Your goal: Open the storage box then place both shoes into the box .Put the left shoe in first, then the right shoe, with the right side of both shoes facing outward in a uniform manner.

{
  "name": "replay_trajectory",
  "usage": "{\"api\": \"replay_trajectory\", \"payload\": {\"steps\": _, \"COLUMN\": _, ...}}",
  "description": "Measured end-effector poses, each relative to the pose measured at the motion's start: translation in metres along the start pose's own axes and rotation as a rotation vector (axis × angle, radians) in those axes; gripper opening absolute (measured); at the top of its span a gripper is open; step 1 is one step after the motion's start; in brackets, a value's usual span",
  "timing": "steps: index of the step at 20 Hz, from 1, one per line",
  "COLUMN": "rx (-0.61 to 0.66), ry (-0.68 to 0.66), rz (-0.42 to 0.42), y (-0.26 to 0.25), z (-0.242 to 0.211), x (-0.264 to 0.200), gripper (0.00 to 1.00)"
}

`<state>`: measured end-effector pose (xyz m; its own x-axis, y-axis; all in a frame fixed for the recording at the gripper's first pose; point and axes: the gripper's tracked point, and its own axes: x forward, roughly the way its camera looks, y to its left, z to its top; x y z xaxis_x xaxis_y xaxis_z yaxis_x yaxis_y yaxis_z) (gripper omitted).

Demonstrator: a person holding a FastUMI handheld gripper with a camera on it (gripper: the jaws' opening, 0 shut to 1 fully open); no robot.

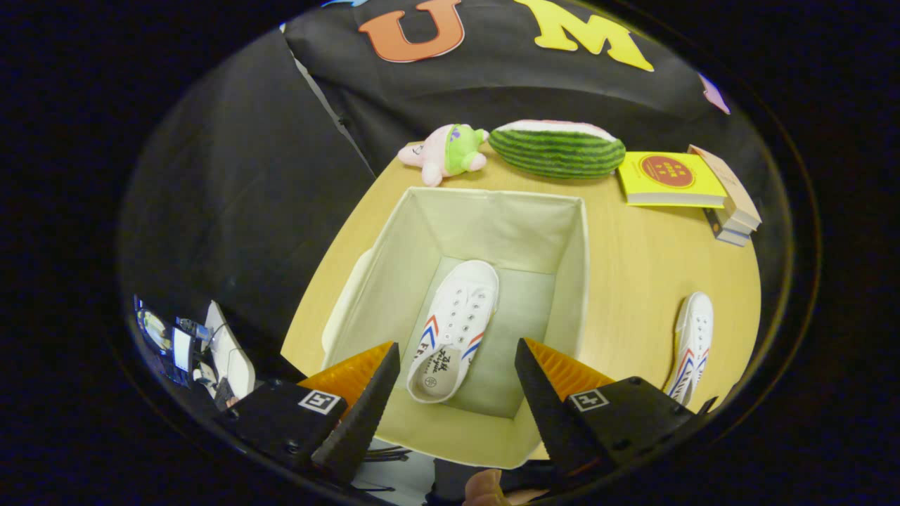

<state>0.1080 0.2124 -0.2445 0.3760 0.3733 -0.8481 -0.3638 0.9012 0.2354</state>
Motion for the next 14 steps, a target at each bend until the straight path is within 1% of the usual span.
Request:
{"api": "replay_trajectory", "payload": {"steps": 3, "rx": -0.029, "ry": -0.032, "rz": -0.035, "y": -0.028, "z": -0.002, "x": -0.038, "gripper": 1.0}}
{"api": "replay_trajectory", "payload": {"steps": 5, "rx": -0.064, "ry": -0.044, "rz": -0.1, "y": -0.06, "z": -0.009, "x": -0.06, "gripper": 1.0}}
{"api": "replay_trajectory", "payload": {"steps": 8, "rx": -0.11, "ry": -0.054, "rz": -0.176, "y": -0.107, "z": -0.02, "x": -0.086, "gripper": 1.0}}
{"api": "replay_trajectory", "payload": {"steps": 14, "rx": -0.113, "ry": 0.026, "rz": -0.348, "y": -0.218, "z": -0.068, "x": -0.115, "gripper": 1.0}}
